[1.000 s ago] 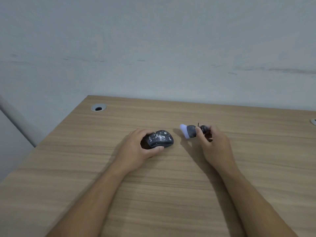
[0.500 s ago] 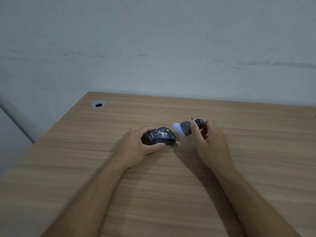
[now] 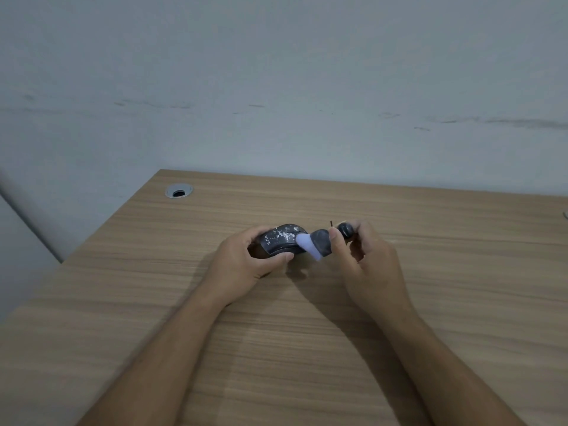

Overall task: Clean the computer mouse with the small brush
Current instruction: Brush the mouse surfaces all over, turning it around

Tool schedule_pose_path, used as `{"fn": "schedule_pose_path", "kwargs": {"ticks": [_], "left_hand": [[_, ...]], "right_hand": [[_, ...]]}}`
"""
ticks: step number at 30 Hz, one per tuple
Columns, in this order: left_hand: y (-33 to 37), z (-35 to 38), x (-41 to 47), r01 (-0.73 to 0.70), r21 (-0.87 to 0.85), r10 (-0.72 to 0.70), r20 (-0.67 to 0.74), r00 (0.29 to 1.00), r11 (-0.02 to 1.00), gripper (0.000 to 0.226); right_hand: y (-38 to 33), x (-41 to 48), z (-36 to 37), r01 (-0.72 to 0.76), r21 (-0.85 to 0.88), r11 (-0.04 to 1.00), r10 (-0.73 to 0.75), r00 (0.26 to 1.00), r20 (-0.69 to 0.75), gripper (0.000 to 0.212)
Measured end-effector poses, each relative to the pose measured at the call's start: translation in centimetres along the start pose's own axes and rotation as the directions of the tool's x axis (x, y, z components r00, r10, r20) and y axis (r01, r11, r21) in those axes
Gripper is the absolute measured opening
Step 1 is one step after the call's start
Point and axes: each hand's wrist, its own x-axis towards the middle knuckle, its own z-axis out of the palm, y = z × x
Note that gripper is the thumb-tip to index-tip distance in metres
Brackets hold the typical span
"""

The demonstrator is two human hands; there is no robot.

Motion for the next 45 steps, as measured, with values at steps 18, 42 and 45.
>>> {"fn": "schedule_pose_path", "kwargs": {"ticks": [18,42,45], "left_hand": [[-0.4,0.3,0.0,-0.036,-0.001,0.036,0.026,0.999,0.999,0.052],[0.2,0.6,0.1,-0.041,-0.007,0.041,0.022,0.999,0.999,0.052],[0.1,0.8,0.2,-0.039,-0.025,0.04,0.025,0.999,0.999,0.054]], "right_hand": [[1.1,0.9,0.3,-0.1,-0.11,0.989,0.096,0.995,-0.039,0.016],[0.6,1.2,0.5,-0.123,-0.087,0.989,0.122,0.992,-0.019,0.017],[1.1,1.4,0.0,-0.168,-0.118,0.979,0.162,0.985,-0.063,0.02]]}}
